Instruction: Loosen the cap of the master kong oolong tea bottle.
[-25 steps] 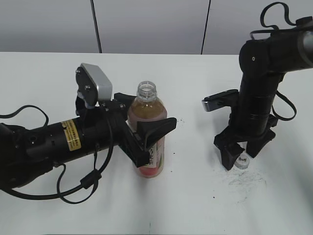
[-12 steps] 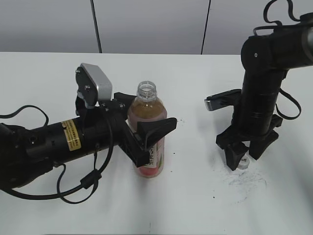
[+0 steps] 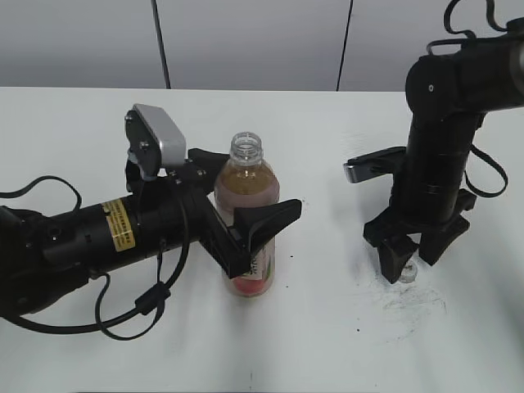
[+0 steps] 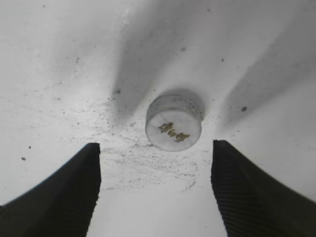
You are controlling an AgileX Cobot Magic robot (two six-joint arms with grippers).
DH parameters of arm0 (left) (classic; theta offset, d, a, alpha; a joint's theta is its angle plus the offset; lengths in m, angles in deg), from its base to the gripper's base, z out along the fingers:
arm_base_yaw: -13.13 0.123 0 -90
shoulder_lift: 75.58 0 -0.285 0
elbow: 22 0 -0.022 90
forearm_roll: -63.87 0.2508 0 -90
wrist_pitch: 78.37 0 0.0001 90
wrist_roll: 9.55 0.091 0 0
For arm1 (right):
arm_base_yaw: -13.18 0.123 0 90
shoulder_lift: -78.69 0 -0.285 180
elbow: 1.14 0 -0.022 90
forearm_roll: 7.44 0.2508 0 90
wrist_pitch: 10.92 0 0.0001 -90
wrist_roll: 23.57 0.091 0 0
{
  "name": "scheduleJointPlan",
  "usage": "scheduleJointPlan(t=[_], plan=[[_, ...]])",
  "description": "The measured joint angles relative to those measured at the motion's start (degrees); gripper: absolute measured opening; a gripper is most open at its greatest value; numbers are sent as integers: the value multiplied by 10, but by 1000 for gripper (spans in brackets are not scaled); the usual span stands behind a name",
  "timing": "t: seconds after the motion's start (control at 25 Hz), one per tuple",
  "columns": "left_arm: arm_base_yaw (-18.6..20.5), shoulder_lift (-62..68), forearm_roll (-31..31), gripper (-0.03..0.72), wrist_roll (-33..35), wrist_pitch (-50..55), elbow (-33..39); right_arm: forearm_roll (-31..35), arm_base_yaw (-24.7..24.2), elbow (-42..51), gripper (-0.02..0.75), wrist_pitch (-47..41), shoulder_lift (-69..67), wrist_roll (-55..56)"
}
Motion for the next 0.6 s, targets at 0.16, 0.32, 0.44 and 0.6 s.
scheduleJointPlan(t=[0.16,0.32,0.44,0.6], plan=[[0,0,-8,578,0,0,0,0,0,-1,522,-3,19,0],[0,0,-19,580,0,0,0,0,0,-10,522,-13,28,0],[0,-6,-20,585,0,0,0,0,0,-12,522,-18,28,0],[0,-28,-22,585,1,0,0,0,0,-12,522,-25,28,0]])
